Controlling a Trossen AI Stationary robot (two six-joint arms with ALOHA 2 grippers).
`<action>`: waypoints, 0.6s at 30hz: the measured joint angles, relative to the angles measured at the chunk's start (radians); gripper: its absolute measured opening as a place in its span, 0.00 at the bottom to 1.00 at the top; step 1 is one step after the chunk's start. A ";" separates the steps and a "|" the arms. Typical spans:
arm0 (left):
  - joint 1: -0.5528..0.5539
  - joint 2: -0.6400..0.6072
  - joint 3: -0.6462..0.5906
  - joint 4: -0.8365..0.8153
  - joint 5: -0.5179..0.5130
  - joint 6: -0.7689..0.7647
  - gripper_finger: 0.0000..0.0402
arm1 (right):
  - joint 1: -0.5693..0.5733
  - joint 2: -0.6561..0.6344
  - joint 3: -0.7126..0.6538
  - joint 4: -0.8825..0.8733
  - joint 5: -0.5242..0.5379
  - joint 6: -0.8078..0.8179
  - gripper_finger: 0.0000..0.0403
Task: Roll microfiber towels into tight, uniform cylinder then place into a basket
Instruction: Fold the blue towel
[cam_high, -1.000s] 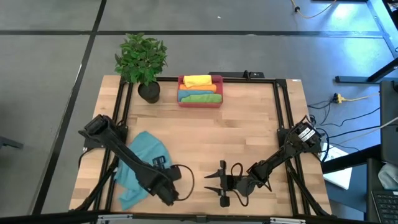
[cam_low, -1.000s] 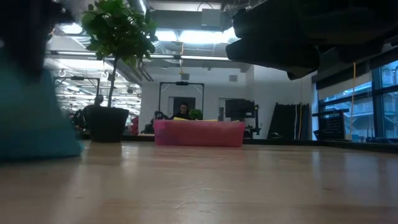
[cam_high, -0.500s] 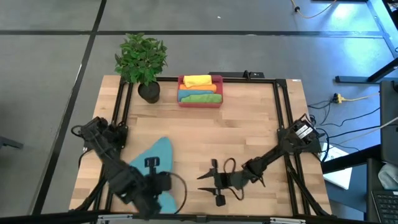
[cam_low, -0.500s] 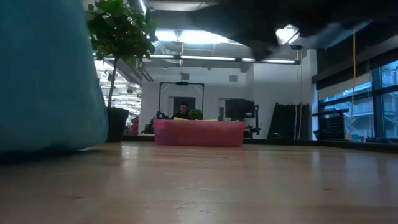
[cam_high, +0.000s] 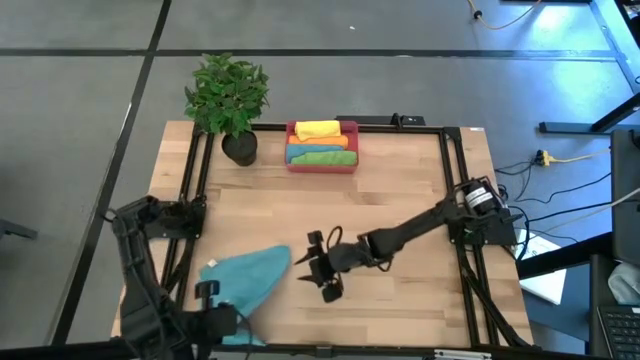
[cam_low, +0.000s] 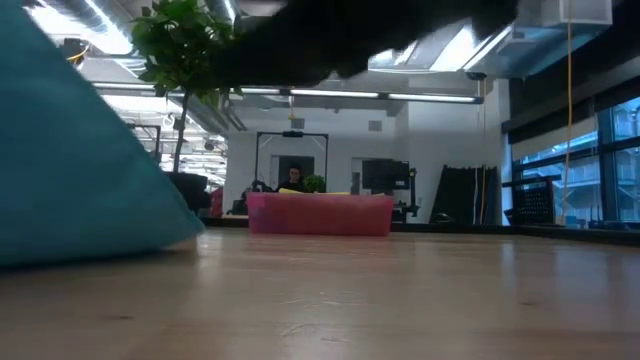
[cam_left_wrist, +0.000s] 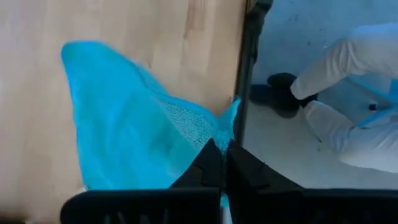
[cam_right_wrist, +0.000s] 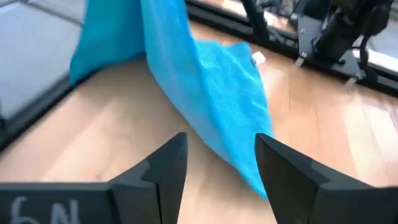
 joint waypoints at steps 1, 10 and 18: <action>-0.013 0.000 -0.005 0.001 -0.004 -0.024 0.00 | -0.016 0.002 0.000 -0.013 -0.020 -0.016 0.47; -0.066 -0.001 -0.040 -0.018 -0.006 -0.144 0.00 | -0.084 0.084 0.000 -0.016 -0.181 -0.301 0.47; -0.068 -0.001 -0.041 -0.018 -0.005 -0.154 0.00 | -0.088 0.182 -0.001 0.019 -0.072 -0.475 0.47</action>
